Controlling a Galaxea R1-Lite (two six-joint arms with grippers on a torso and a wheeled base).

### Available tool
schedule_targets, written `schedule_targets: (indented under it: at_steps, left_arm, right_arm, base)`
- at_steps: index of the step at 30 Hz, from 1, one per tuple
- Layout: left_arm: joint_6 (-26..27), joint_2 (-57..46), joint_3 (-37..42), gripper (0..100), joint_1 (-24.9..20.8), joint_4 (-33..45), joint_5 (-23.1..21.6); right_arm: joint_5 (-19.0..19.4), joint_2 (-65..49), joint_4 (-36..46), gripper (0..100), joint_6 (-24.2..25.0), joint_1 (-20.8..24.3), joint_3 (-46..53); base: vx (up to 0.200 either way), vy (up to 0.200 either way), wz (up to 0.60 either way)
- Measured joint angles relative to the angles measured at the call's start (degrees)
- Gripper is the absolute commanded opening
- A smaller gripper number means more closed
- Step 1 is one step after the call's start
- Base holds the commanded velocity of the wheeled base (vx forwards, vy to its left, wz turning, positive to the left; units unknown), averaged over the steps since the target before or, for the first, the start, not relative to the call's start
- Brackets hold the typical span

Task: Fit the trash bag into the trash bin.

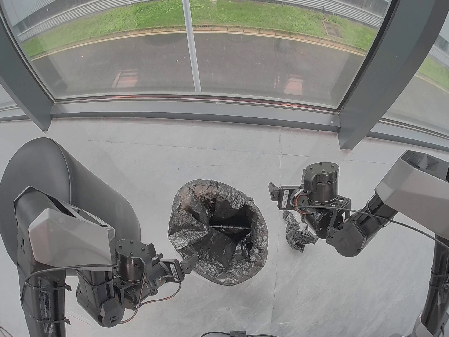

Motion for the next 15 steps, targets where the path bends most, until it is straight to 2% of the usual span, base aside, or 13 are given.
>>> schedule_targets:
  at_steps: [15]
  left_arm:
    - [0.66, 1.66, 6.14, 100, 0.26, -0.05, -0.06]
  right_arm:
    - [0.02, 0.0, -0.09, 100, 0.02, -0.24, -0.09]
  base:
    - [0.0, 0.0, 0.0]
